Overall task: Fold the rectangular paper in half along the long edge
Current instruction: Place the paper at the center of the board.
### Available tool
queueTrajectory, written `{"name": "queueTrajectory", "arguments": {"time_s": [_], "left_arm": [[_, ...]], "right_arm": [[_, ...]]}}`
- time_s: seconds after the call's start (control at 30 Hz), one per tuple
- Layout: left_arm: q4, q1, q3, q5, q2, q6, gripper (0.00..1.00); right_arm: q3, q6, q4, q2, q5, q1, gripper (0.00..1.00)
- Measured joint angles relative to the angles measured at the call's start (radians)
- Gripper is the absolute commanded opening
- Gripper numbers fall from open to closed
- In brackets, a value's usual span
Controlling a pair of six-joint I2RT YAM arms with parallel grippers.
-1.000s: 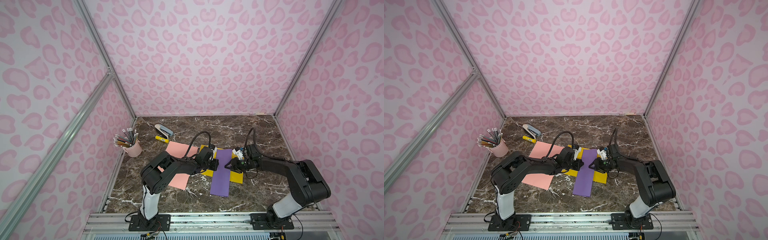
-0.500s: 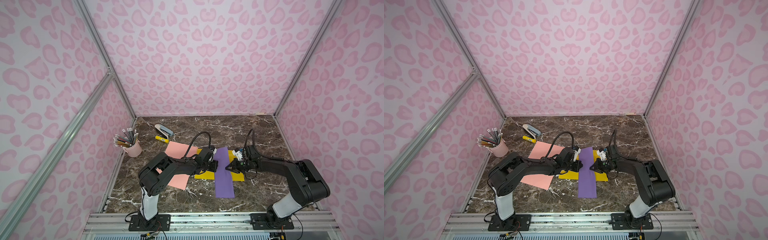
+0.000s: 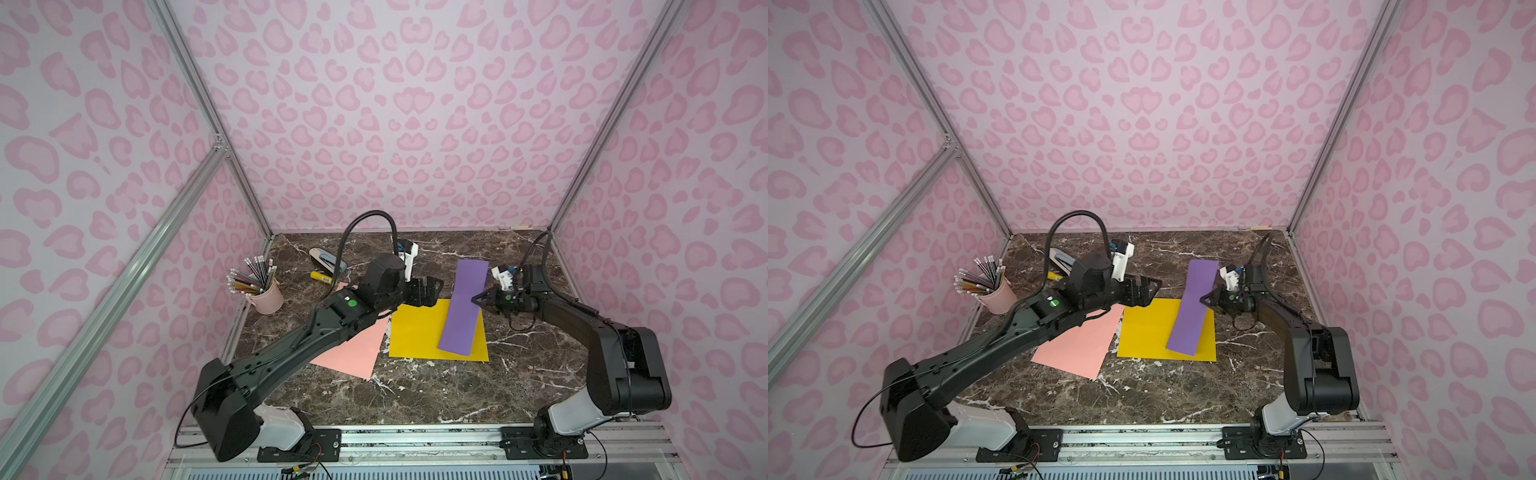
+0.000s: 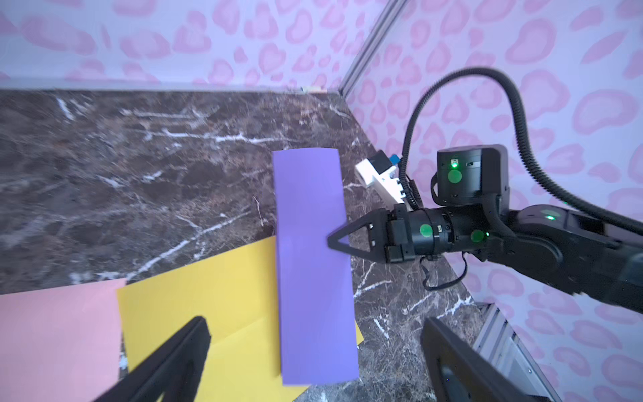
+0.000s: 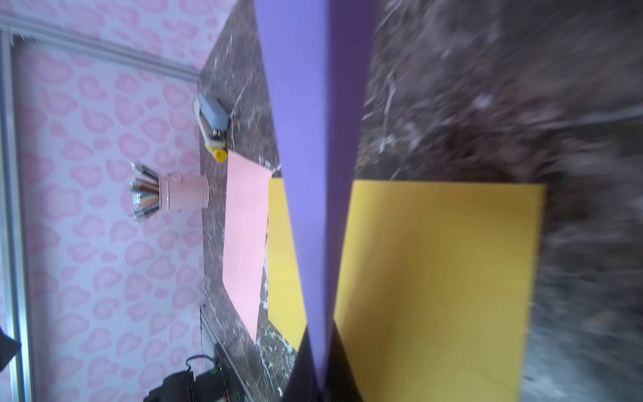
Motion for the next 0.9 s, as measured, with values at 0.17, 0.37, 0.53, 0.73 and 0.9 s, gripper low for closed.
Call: {"name": "queueTrajectory", "arguments": {"time_s": [0.17,0.37,0.53,0.73,0.9], "left_arm": [[-0.058,0.026,-0.127,-0.06,-0.268,-0.027,0.97],[-0.072,0.032,-0.207,-0.107,-0.49,-0.071,0.98],[-0.104,0.032,-0.253,-0.126,-0.536,-0.097,1.0],[-0.134,0.032,-0.318,-0.13,-0.553,-0.116,0.96],[-0.133,0.032,-0.369,-0.119,-0.542,-0.139,0.8]], "right_arm": [[-0.019,0.035,0.041,0.012,-0.026,-0.251,0.0],[-0.102,0.175,0.197,0.053,-0.014,-0.414,0.0],[-0.092,0.22,0.268,0.107,0.083,-0.425,0.0],[-0.051,0.237,0.278,0.151,0.193,-0.436,0.31],[-0.066,0.232,0.232,0.089,0.255,-0.436,0.48]]}}
